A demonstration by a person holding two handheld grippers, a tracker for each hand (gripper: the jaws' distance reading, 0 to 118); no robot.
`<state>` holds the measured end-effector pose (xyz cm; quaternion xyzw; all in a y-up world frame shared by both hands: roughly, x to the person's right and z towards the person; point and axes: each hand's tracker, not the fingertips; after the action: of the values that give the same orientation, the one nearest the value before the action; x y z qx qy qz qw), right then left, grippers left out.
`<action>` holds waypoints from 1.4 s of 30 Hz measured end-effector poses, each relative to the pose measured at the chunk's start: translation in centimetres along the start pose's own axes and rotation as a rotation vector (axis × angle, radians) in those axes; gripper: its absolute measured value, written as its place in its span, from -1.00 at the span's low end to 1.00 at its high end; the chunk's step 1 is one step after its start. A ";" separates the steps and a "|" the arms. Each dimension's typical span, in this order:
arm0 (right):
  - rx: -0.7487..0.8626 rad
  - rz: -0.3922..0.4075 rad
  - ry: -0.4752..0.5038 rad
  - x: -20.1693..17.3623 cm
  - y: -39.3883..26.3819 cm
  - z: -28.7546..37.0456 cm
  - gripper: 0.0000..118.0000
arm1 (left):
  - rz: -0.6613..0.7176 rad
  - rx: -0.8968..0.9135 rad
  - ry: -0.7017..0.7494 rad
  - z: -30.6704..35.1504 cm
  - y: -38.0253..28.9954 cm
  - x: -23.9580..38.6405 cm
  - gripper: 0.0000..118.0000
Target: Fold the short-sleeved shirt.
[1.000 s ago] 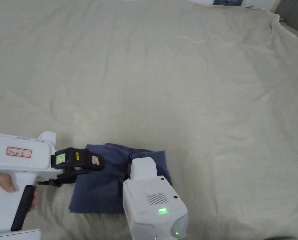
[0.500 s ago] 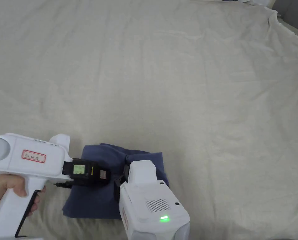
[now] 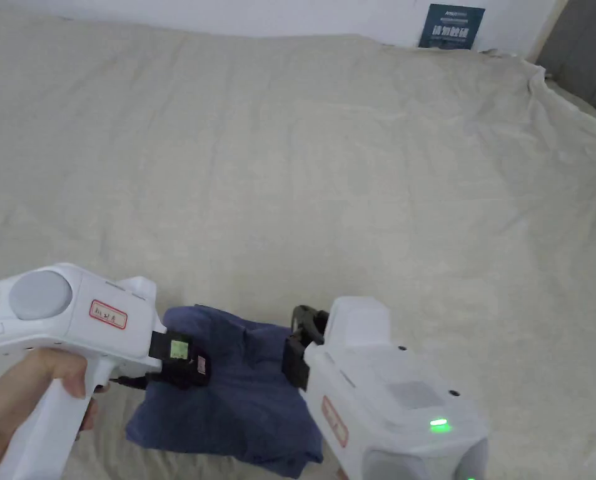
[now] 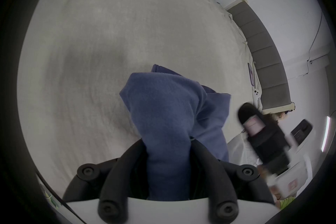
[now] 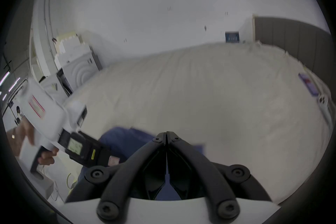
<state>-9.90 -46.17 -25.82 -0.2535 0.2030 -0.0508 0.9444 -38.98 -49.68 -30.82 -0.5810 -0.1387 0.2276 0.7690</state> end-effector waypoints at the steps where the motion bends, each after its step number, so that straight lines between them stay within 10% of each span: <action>1: 0.040 0.020 -0.014 0.7 1.4 1.3 -1.00 | -0.023 0.006 0.049 1.2 0.1 -0.1 -0.68; 7: 0.200 0.113 -0.134 6.3 6.8 8.0 -1.00 | -0.027 0.052 0.253 8.5 0.3 -4.9 -0.68; 21: 0.174 0.002 -0.418 11.8 6.1 10.8 -1.00 | 0.139 0.110 0.949 19.6 4.6 -23.7 -0.66; 23: 0.162 0.002 -0.430 11.5 5.3 10.5 -1.00 | 0.153 0.127 1.006 20.2 5.0 -25.2 -0.43; 27: 0.126 -0.013 -0.432 11.1 4.6 9.7 -1.00 | -0.006 0.147 1.274 20.7 5.1 -25.9 0.78; 29: 0.113 -0.004 -0.433 10.9 4.8 9.3 -1.00 | -0.046 0.231 1.362 21.8 4.9 -25.1 0.89; 42: 0.227 0.063 -0.341 11.9 8.3 13.1 -1.00 | -0.199 1.063 0.963 23.6 2.3 -4.4 0.89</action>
<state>6.32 -35.30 -23.89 -0.1437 0.0411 -0.0001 0.9888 -54.50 -31.86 -26.02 -0.1489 0.2927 -0.0878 0.9405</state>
